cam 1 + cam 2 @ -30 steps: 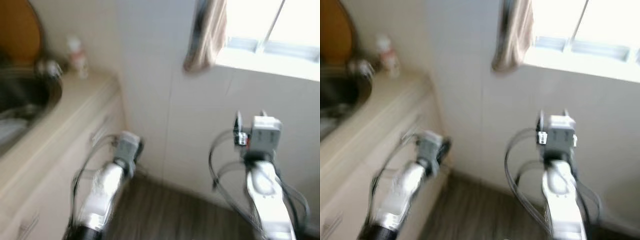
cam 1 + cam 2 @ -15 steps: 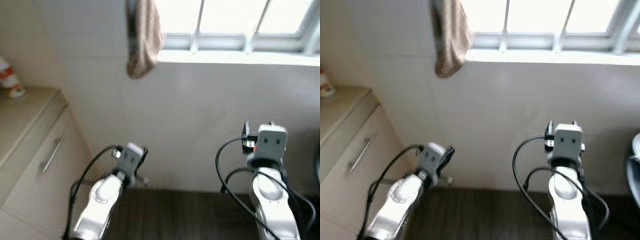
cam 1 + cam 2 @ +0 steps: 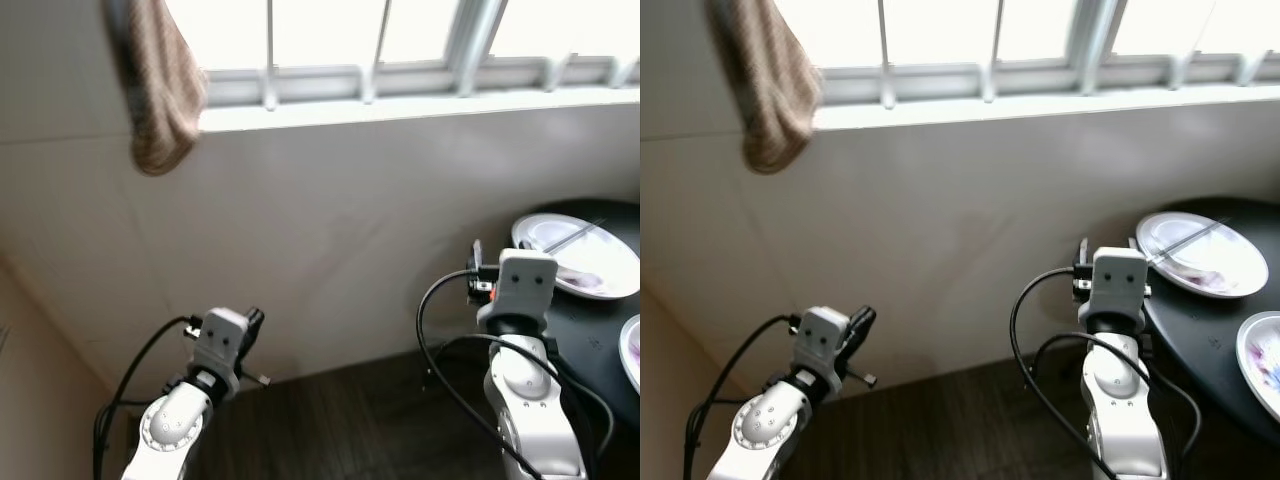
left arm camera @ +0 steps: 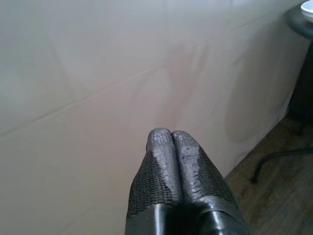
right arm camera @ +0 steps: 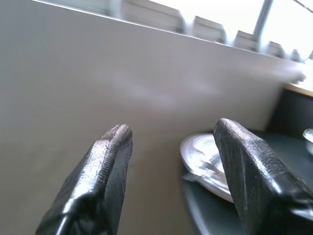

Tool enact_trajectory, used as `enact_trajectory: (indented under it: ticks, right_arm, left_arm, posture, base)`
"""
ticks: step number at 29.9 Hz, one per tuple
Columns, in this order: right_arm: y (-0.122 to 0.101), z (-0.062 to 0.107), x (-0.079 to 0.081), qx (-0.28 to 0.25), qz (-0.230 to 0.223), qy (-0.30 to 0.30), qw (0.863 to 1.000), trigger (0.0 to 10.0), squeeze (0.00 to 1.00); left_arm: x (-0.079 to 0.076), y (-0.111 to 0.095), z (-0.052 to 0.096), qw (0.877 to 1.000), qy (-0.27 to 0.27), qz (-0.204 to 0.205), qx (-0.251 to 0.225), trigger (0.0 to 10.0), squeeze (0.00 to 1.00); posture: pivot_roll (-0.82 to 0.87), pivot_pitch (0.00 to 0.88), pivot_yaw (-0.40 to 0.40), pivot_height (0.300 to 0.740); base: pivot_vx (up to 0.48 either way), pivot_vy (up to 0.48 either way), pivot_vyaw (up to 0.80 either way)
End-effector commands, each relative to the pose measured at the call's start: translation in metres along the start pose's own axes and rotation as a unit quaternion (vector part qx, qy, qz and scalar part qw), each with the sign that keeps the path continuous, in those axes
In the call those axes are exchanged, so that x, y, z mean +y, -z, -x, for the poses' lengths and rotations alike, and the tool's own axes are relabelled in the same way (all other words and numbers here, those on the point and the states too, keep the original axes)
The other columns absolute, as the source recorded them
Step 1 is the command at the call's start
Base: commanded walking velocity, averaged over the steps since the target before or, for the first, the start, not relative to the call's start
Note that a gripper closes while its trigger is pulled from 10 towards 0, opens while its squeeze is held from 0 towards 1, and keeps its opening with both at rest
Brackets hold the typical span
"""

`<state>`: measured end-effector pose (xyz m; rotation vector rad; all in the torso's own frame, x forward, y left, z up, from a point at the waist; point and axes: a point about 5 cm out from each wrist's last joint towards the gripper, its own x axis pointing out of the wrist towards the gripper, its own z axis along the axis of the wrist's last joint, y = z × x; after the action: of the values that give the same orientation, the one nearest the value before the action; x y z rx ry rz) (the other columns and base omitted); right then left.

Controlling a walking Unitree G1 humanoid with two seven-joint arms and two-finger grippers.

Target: Kitchen organization

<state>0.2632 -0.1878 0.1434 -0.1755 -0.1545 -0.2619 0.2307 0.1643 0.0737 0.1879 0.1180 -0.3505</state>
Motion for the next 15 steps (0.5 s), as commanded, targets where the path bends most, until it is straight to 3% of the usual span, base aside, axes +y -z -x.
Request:
enact_trajectory:
  ticks: [1, 15]
  right_arm:
    - [-0.0024, -0.0016, -0.0050, -0.007, 0.014, 0.012, 1.000, 10.0, 0.00]
    - [0.0003, -0.0035, -0.0037, -0.001, 0.013, 0.014, 1.000, 10.0, 0.00]
  left_arm:
    - [-0.0070, -0.0010, -0.0066, 1.000, 0.013, 0.004, -0.005, 10.0, 0.00]
    - [-0.0102, -0.0013, -0.0105, 1.000, 0.022, 0.011, -0.007, 10.0, 0.00]
  posture:
    - [0.12, 0.000, -0.030, 0.740]
    - [0.11, 0.000, -0.028, 0.740]
  base:
    - [0.000, 0.000, 0.00]
    - [0.000, 0.000, 0.00]
